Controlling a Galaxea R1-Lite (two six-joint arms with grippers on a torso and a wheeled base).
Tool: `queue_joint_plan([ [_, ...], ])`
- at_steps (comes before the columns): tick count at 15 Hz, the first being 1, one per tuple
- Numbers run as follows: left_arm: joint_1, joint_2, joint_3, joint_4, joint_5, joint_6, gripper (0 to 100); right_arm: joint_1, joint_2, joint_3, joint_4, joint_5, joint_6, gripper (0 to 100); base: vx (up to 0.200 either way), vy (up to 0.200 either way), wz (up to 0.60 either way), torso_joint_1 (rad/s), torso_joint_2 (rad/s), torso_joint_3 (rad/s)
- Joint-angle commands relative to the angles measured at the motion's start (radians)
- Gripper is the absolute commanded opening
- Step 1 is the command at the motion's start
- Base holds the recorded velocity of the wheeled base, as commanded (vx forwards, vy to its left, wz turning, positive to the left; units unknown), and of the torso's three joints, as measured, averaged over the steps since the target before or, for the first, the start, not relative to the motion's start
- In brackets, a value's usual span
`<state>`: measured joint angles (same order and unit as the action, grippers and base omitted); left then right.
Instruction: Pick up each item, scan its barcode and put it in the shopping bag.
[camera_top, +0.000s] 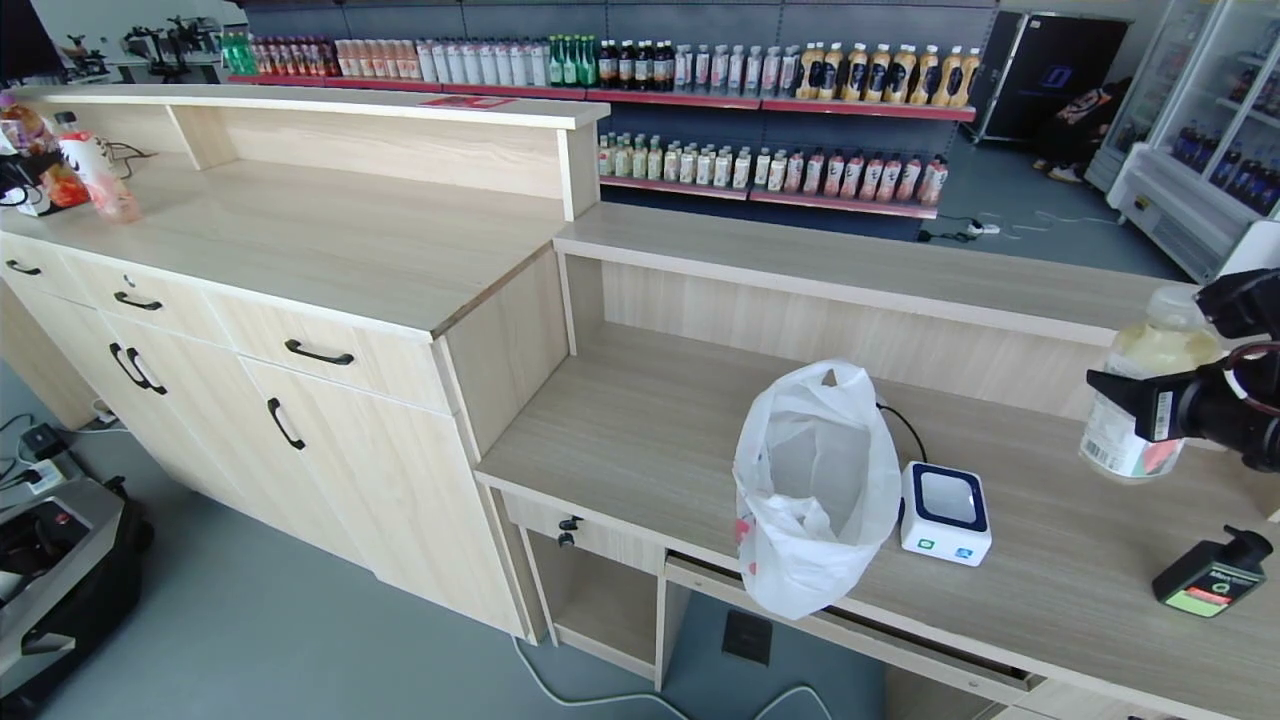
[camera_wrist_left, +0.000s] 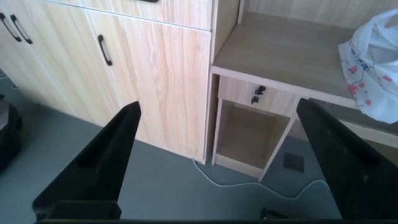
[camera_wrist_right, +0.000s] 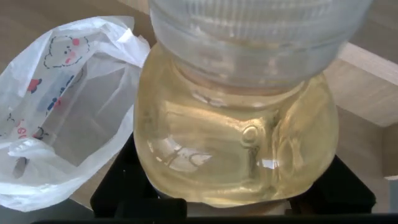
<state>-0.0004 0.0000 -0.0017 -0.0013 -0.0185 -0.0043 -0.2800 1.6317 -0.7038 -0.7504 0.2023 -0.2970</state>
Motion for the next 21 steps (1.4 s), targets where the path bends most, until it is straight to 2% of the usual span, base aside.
queue_joint_plan([
  [1,0.000,0.000,0.000,0.000,0.000,0.000,100,0.025,-0.067,0.018,-0.009,-0.075,0.016,0,0.000,0.000,0.00,0.000,0.00,0.000],
  [2,0.000,0.000,0.000,0.000,0.000,0.000,100,0.025,-0.067,0.018,-0.009,-0.075,0.016,0,0.000,0.000,0.00,0.000,0.00,0.000],
  [4,0.000,0.000,0.000,0.000,0.000,0.000,100,0.137,-0.007,0.047,-0.204,-0.316,0.036,0,0.000,0.000,0.00,0.000,0.00,0.000],
  [6,0.000,0.000,0.000,0.000,0.000,0.000,100,0.199,0.059,0.040,-0.340,-0.373,0.018,0,0.000,0.000,0.00,0.000,0.00,0.000],
  [8,0.000,0.000,0.000,0.000,0.000,0.000,100,0.236,0.128,0.035,-0.422,-0.385,-0.008,0,0.000,0.000,0.00,0.000,0.00,0.000],
  [11,0.000,0.000,0.000,0.000,0.000,0.000,100,0.263,0.191,0.007,-0.454,-0.397,-0.030,0,0.000,0.000,0.00,0.000,0.00,0.000],
  [17,0.000,0.000,0.000,0.000,0.000,0.000,100,0.320,0.330,-0.066,-0.515,-0.351,-0.088,0,0.000,0.000,0.50,0.002,0.00,0.000],
  [19,0.000,0.000,0.000,0.000,0.000,0.000,100,0.311,0.438,-0.144,-0.529,-0.162,-0.067,0,0.000,0.000,0.00,0.000,0.00,0.000],
  [21,0.000,0.000,0.000,0.000,0.000,0.000,100,0.312,0.586,-0.230,-0.553,-0.133,0.050,0,0.000,0.000,0.00,0.000,0.00,0.000],
])
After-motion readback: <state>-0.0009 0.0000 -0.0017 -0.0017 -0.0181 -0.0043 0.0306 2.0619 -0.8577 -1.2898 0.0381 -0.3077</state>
